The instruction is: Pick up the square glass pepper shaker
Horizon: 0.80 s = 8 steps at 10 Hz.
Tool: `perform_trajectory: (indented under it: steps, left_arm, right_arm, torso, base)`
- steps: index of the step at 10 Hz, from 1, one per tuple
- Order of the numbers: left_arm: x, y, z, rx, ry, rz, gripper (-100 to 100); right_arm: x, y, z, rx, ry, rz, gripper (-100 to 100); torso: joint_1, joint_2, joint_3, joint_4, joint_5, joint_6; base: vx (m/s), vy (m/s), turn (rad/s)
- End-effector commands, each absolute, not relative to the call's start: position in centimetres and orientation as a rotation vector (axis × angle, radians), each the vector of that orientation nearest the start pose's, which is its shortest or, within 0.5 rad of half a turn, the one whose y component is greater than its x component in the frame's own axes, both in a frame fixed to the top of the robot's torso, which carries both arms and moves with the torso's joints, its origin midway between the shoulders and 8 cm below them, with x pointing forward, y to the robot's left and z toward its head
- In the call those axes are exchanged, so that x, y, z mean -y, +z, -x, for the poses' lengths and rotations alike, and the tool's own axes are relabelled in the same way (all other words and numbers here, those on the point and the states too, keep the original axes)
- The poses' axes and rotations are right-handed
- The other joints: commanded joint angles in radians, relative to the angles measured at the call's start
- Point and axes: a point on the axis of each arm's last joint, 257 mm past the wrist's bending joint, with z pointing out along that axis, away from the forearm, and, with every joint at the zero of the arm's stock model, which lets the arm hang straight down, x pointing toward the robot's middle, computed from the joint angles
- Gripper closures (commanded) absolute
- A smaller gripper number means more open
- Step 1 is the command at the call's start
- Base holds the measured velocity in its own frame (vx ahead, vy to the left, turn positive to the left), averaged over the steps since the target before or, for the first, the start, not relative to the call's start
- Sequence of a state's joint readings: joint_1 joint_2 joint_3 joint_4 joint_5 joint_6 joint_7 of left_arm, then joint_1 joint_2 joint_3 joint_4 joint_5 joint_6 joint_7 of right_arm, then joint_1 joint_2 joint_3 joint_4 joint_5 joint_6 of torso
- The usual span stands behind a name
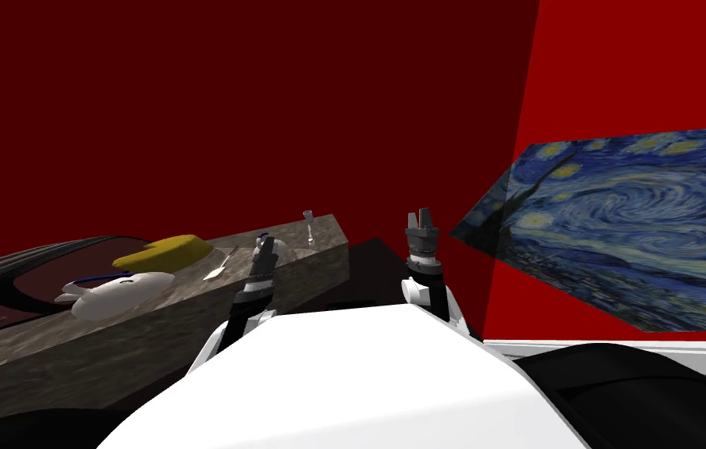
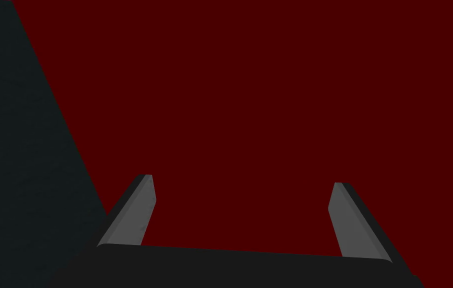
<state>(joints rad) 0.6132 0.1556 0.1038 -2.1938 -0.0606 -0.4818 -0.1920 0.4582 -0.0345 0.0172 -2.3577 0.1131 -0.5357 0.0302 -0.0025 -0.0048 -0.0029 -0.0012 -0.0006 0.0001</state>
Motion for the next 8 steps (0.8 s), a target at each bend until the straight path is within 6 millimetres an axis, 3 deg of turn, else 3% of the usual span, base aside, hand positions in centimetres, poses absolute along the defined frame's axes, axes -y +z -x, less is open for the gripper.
perform_trajectory:
  steps: [1, 2, 4, 6, 8]
  left_arm:
    - [-33.0, -7.3, -34.2, -0.997, -0.848, 0.572, -100]
    - [-34.4, -9.6, -33.8, -1.052, -0.786, 0.595, -100]
    - [-35.9, -11.8, -33.2, -1.103, -0.727, 0.616, -100]
    - [-38.5, -15.6, -31.9, -1.198, -0.620, 0.646, -100]
    - [-40.4, -18.0, -30.7, -1.269, -0.543, 0.657, -100]
  right_arm:
    - [24.5, 7.5, -32.5, -0.603, 1.265, -0.432, 0]
    - [24.5, 7.5, -32.5, -0.603, 1.265, -0.432, 0]
    - [24.5, 7.5, -32.5, -0.603, 1.265, -0.432, 0]
    - [24.5, 7.5, -32.5, -0.603, 1.265, -0.432, 0]
    - [24.5, 7.5, -32.5, -0.603, 1.265, -0.432, 0]
  torso:
    - [0.000, 0.000, 0.000, 0.000, 0.000, 0.000]
    - [-0.001, 0.000, 0.000, 0.000, 0.000, 0.000]
    - [-0.002, -0.001, -0.001, 0.000, 0.000, 0.000]
    - [-0.002, 0.000, 0.000, 0.000, 0.000, 0.000]
    - [-0.002, -0.002, -0.001, 0.000, -0.001, 0.000]
  base:
    - [0.068, -0.055, -0.146]
    - [0.092, -0.082, -0.222]
    - [0.091, -0.055, -0.168]
    - [0.104, -0.067, -0.227]
    - [0.100, -0.054, -0.153]
